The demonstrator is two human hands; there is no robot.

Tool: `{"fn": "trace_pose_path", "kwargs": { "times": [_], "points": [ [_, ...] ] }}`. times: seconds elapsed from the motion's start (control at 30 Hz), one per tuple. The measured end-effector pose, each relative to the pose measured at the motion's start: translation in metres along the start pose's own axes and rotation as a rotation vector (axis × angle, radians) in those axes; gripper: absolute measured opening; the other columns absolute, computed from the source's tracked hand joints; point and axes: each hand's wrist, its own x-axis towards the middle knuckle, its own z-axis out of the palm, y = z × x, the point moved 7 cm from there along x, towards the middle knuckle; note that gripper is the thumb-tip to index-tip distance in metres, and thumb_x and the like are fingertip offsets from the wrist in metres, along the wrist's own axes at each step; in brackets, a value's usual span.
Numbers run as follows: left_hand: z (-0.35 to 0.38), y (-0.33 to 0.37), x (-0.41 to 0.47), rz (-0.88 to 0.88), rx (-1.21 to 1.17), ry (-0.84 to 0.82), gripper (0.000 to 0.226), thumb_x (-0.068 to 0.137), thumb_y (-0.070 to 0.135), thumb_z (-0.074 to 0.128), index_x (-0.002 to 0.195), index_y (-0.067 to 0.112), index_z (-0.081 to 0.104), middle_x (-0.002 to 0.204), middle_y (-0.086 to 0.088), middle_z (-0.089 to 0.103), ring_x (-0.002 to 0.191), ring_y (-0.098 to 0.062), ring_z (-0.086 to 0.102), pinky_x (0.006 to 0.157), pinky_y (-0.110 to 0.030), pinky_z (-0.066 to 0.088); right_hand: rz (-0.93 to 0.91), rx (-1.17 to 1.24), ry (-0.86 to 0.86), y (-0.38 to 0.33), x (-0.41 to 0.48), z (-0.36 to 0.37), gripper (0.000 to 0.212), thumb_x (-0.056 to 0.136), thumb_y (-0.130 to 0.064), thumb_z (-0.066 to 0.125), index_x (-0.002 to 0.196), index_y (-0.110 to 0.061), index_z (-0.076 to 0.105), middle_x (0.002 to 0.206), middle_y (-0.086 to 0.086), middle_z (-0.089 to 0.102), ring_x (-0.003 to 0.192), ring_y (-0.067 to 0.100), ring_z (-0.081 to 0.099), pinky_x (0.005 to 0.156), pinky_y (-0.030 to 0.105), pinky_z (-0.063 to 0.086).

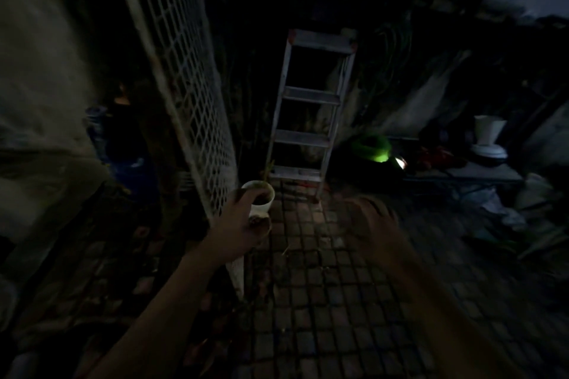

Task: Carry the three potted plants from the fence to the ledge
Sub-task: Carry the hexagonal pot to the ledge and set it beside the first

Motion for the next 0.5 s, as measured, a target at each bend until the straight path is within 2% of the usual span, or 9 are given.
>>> {"fn": "trace_pose_path", "kwargs": {
  "times": [0.07, 0.13, 0.23, 0.3, 0.37, 0.4, 0.5],
  "points": [
    [0.012, -0.008, 0.038, -0.015, -0.020, -0.022, 0.057, 0.095, 0.018, 0.066, 0.146, 0.023, 0.042, 0.152, -0.009, 0.031, 0.138, -0.030, 0.041, 0.098, -0.027, 0.035, 0.039, -0.010, 0.014, 0.021, 0.032, -0.002, 0.078, 0.074, -0.062, 0.046, 0.138, -0.018, 0.053, 0.141, 0.011, 0.051, 0.130, 0.035, 0.048, 0.108, 0.045, 0.035],
    [0.023, -0.020, 0.070, -0.025, -0.021, -0.009, 0.056, 0.094, 0.014, 0.067, 0.145, 0.019, 0.045, 0.151, -0.012, 0.035, 0.136, -0.029, 0.043, 0.096, -0.021, 0.036, 0.056, 0.000, 0.006, 0.038, 0.062, 0.002, 0.078, 0.074, -0.061, 0.044, 0.139, -0.018, 0.052, 0.141, 0.009, 0.050, 0.132, 0.031, 0.046, 0.109, 0.042, 0.033],
    [0.041, -0.045, 0.110, -0.084, -0.003, 0.029, 0.055, 0.089, 0.013, 0.071, 0.140, 0.013, 0.051, 0.144, -0.015, 0.045, 0.128, -0.022, 0.047, 0.083, 0.002, 0.028, -0.026, 0.003, -0.034, 0.059, 0.114, 0.021, 0.068, 0.080, -0.056, 0.043, 0.136, -0.020, 0.055, 0.138, 0.007, 0.055, 0.131, 0.032, 0.048, 0.110, 0.044, 0.038],
    [0.060, -0.067, 0.130, -0.129, -0.015, 0.027, 0.059, 0.084, 0.028, 0.067, 0.139, 0.015, 0.052, 0.140, -0.014, 0.049, 0.126, -0.023, 0.048, 0.087, -0.005, 0.033, -0.060, 0.025, -0.062, 0.078, 0.151, 0.040, 0.059, 0.083, -0.051, 0.048, 0.133, -0.022, 0.056, 0.136, 0.005, 0.056, 0.131, 0.031, 0.048, 0.109, 0.039, 0.037],
    [0.085, -0.093, 0.149, -0.199, -0.008, 0.038, 0.067, 0.078, 0.046, 0.059, 0.140, 0.021, 0.051, 0.135, -0.012, 0.052, 0.122, -0.026, 0.051, 0.091, -0.027, 0.043, -0.059, 0.061, -0.106, 0.100, 0.188, 0.067, 0.051, 0.086, -0.042, 0.059, 0.133, -0.022, 0.057, 0.139, 0.004, 0.054, 0.133, 0.029, 0.045, 0.109, 0.035, 0.034],
    [0.099, -0.110, 0.158, -0.236, 0.003, 0.056, 0.070, 0.076, 0.053, 0.056, 0.139, 0.023, 0.051, 0.132, -0.011, 0.054, 0.120, -0.026, 0.053, 0.092, -0.033, 0.046, -0.069, 0.076, -0.133, 0.112, 0.206, 0.083, 0.049, 0.088, -0.038, 0.062, 0.134, -0.023, 0.056, 0.141, 0.004, 0.052, 0.135, 0.028, 0.042, 0.110, 0.036, 0.035],
    [0.158, -0.181, 0.189, -0.384, 0.035, 0.074, 0.069, 0.075, 0.058, 0.053, 0.135, 0.022, 0.054, 0.125, -0.013, 0.063, 0.113, -0.033, 0.061, 0.090, -0.037, 0.051, -0.191, 0.083, -0.190, 0.150, 0.267, 0.148, 0.050, 0.087, -0.039, 0.058, 0.134, -0.022, 0.057, 0.141, 0.006, 0.053, 0.135, 0.030, 0.044, 0.106, 0.030, 0.034]
  ]
}}
